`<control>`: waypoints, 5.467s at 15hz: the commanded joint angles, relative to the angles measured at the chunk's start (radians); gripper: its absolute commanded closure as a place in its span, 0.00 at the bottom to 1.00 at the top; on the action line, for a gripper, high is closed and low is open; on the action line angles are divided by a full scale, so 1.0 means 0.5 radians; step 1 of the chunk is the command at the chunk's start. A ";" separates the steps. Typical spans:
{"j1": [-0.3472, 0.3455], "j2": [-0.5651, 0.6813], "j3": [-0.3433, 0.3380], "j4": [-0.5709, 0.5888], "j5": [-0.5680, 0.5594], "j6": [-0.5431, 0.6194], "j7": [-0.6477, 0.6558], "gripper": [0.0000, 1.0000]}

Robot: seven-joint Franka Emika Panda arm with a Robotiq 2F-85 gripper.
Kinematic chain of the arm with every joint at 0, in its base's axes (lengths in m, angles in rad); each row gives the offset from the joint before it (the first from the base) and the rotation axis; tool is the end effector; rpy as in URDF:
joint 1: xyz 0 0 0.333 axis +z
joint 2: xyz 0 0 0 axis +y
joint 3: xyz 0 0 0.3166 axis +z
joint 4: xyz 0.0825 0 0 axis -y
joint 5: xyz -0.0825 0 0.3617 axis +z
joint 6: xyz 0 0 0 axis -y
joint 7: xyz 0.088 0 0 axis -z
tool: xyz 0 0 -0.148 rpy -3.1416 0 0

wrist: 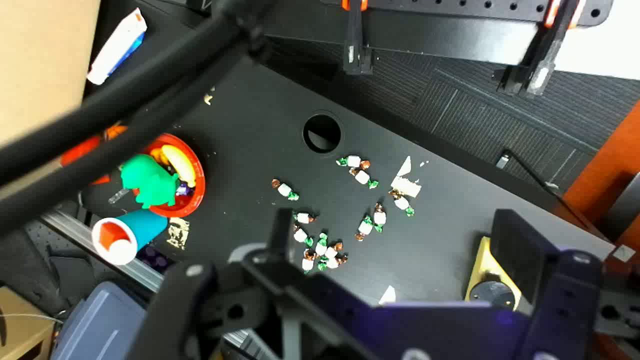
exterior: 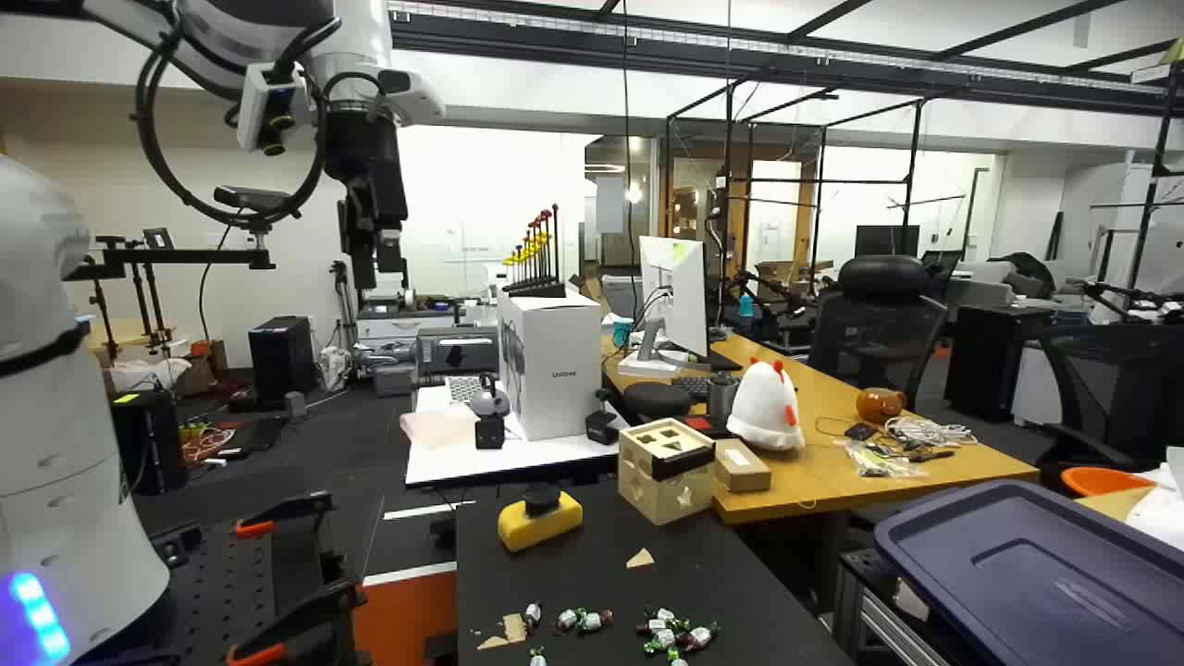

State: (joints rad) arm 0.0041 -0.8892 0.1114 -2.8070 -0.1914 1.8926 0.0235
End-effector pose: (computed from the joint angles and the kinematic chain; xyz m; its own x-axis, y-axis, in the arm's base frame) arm 0.2599 0.0040 0.4037 0.9936 0.1086 -0.0325 0.1134 -0.9579 0.2636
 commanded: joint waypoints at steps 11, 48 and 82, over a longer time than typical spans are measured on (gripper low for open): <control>0.025 0.021 -0.022 -0.007 -0.016 -0.007 0.016 0.00; 0.021 0.890 -0.237 0.267 0.206 0.876 -0.066 0.00; 0.018 2.817 -0.461 1.461 0.398 1.273 0.384 0.00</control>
State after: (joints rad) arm -0.0139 0.4566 -0.0804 -2.1272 0.0462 2.5196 0.1083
